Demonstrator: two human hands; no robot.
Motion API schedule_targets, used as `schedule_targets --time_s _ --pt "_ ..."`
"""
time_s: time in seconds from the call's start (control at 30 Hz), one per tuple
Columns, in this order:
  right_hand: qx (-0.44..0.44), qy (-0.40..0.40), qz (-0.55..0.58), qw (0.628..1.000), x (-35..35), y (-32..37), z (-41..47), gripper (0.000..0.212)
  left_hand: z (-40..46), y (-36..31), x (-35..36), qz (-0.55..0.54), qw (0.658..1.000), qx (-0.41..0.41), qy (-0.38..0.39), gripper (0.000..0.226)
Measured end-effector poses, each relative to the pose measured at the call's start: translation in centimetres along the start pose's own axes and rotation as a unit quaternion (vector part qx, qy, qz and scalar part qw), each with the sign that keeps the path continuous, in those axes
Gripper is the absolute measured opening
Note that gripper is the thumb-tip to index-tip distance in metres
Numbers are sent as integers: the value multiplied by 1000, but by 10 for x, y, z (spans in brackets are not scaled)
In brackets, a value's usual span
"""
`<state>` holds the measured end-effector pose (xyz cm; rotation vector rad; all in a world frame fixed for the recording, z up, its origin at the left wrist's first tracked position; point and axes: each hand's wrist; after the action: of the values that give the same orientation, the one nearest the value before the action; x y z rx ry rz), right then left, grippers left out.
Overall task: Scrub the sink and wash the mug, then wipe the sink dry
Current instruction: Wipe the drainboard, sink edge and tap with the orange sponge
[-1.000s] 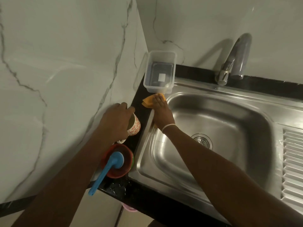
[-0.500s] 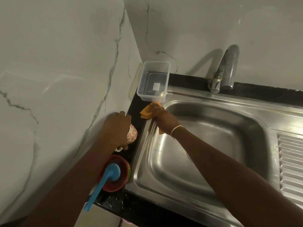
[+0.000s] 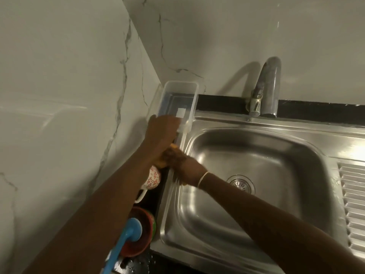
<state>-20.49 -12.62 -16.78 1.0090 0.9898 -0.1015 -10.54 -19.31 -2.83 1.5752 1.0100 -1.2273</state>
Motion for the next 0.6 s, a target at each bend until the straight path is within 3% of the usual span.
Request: schedule_targets --time_s 0.07,0.17,0.3,0.4,0.53,0.6 --pt "-54 10 -59 997 19 9 11 60 -2 16 -2 23 1000 0 -19 24" --pt "2 19 -123 992 25 12 38 57 3 30 -15 31 999 -29 8 26" --pt "51 30 -115 992 15 12 69 58 5 28 -40 65 994 -64 60 29" --pt "69 17 -114 991 12 6 92 56 4 24 -53 74 994 -61 57 27" --pt "73 -10 -63 995 0 4 101 40 0 24 -62 60 995 -49 66 30" --pt "123 -54 5 991 -11 6 103 25 -2 27 -64 32 997 -52 41 28"
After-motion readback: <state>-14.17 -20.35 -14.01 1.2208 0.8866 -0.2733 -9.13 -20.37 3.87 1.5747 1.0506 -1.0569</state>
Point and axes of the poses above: each hand's wrist, its own z-axis towards the middle knuckle, its own x-axis out of the palm, y = z × x
